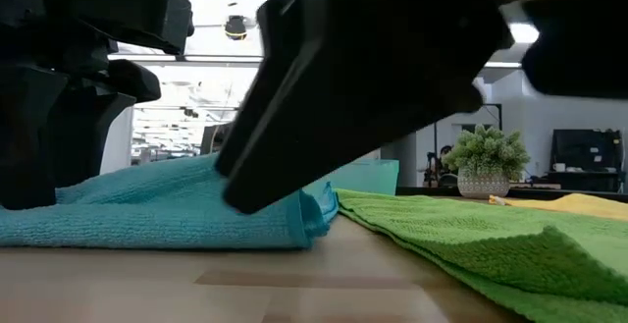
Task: Roll microfiber towels into tight, uniform cylinder then place into a basket
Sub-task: Roll the blue towel
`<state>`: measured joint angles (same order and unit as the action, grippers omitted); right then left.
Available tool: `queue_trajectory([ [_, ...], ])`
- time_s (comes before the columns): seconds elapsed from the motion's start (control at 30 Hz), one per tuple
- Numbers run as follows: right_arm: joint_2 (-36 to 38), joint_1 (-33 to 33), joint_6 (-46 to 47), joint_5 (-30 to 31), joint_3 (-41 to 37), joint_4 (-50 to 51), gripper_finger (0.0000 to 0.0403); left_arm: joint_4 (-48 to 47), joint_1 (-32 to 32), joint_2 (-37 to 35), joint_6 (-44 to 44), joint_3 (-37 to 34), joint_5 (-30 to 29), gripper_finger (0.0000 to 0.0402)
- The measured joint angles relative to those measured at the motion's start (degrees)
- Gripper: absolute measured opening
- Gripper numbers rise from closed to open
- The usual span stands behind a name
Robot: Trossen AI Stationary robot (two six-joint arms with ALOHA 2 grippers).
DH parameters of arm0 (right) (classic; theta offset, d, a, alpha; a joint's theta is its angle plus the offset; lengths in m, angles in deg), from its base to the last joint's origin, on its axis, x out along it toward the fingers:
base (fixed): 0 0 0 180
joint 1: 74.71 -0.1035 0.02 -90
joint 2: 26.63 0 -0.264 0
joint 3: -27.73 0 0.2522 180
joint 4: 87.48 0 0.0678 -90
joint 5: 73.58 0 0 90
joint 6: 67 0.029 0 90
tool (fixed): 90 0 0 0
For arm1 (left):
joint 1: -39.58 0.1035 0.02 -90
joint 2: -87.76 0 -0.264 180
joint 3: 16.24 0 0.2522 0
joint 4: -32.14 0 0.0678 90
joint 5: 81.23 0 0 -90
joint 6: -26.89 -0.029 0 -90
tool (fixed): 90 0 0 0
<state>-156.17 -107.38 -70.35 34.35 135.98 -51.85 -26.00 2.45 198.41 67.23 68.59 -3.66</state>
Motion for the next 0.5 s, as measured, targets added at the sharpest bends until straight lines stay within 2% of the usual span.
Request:
queue_trajectory([
  [0.3, -0.2, 2.8, 8.7, 1.6, -0.1, 3.9, 0.0202, -0.1, 0.0, 0.0, 0.1, 0.0, 0.0, 0.0137],
  [0.5, -1.4, 3.9, 12.3, -1.3, 0.1, 3.7, 0.0189, -0.3, 0.0, 0.0, 1.1, 0.0, -0.1, 0.017],
])
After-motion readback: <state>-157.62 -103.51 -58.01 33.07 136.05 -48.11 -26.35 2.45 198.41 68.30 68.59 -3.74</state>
